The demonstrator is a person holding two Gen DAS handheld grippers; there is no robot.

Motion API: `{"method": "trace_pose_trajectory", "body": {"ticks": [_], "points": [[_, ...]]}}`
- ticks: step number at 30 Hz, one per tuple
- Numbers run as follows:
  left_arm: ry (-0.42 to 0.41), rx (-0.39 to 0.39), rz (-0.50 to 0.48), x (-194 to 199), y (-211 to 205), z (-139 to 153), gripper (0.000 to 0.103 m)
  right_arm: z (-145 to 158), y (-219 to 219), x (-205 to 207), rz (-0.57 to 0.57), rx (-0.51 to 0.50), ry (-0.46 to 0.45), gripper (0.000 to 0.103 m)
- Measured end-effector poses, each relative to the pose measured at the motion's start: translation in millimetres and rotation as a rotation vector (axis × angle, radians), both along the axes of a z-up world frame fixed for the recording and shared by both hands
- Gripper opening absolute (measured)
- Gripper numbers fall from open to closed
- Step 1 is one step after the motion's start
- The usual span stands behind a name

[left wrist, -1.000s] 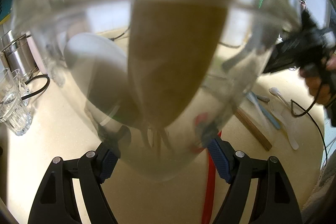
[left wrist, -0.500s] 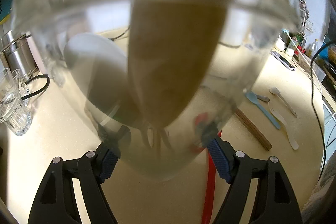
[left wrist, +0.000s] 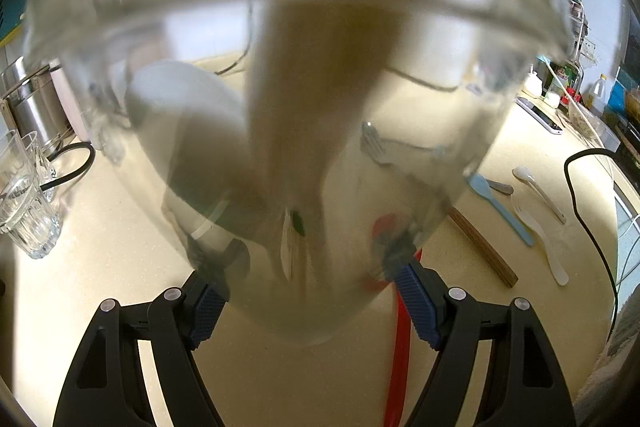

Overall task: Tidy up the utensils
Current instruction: 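Lift the green brush and drop it into the cup held by the left tool, then move the open right tool down to the red spatula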

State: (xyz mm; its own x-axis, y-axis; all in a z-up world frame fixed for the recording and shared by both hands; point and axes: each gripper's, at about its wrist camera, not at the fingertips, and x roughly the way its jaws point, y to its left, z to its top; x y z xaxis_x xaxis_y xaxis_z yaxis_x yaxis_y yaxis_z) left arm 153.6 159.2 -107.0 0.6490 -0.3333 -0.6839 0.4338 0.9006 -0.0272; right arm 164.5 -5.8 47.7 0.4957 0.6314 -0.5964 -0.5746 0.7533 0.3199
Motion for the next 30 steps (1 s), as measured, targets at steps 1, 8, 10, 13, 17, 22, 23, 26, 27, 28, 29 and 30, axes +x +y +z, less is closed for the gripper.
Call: {"method": "trace_pose_trajectory", "body": {"ticks": [1, 8, 10, 13, 17, 22, 23, 26, 27, 28, 29, 30], "points": [[0.0, -0.001, 0.0, 0, 0, 0, 0.08, 0, -7, 2, -0.019, 0.014, 0.014, 0.044], [0.0, 0.0, 0.0, 0, 0, 0, 0.08, -82, -35, 20, -0.131, -0.187, 0.259, 0.044], [-0.002, 0.008, -0.002, 0, 0, 0, 0.08, -108, -25, 16, -0.095, -0.251, 0.297, 0.044], [0.023, 0.026, 0.0, -1, 1, -4, 0.08, -137, -4, 12, -0.047, -0.36, 0.284, 0.044], [0.07, 0.014, 0.022, 3, 6, -9, 0.08, -159, 10, 24, -0.062, -0.407, 0.309, 0.044], [0.053, -0.005, 0.029, 2, 5, -9, 0.08, -166, 19, 36, -0.04, -0.416, 0.26, 0.043], [0.052, -0.009, 0.022, 2, 4, -9, 0.08, -169, 21, 37, -0.028, -0.437, 0.249, 0.043], [0.046, -0.002, 0.001, -3, 1, -7, 0.08, -178, 28, 33, 0.004, -0.537, 0.201, 0.043], [0.043, 0.004, -0.002, -5, 0, -7, 0.08, -182, 28, 31, 0.017, -0.567, 0.187, 0.042], [0.044, 0.003, -0.004, -5, -1, -7, 0.08, -182, 26, 29, 0.022, -0.572, 0.17, 0.042], [0.045, 0.0, -0.004, -8, -3, -7, 0.08, -181, 24, 28, 0.025, -0.592, 0.158, 0.042], [0.046, -0.003, -0.004, -9, -3, -7, 0.08, -182, 21, 27, 0.023, -0.617, 0.151, 0.042]]}}
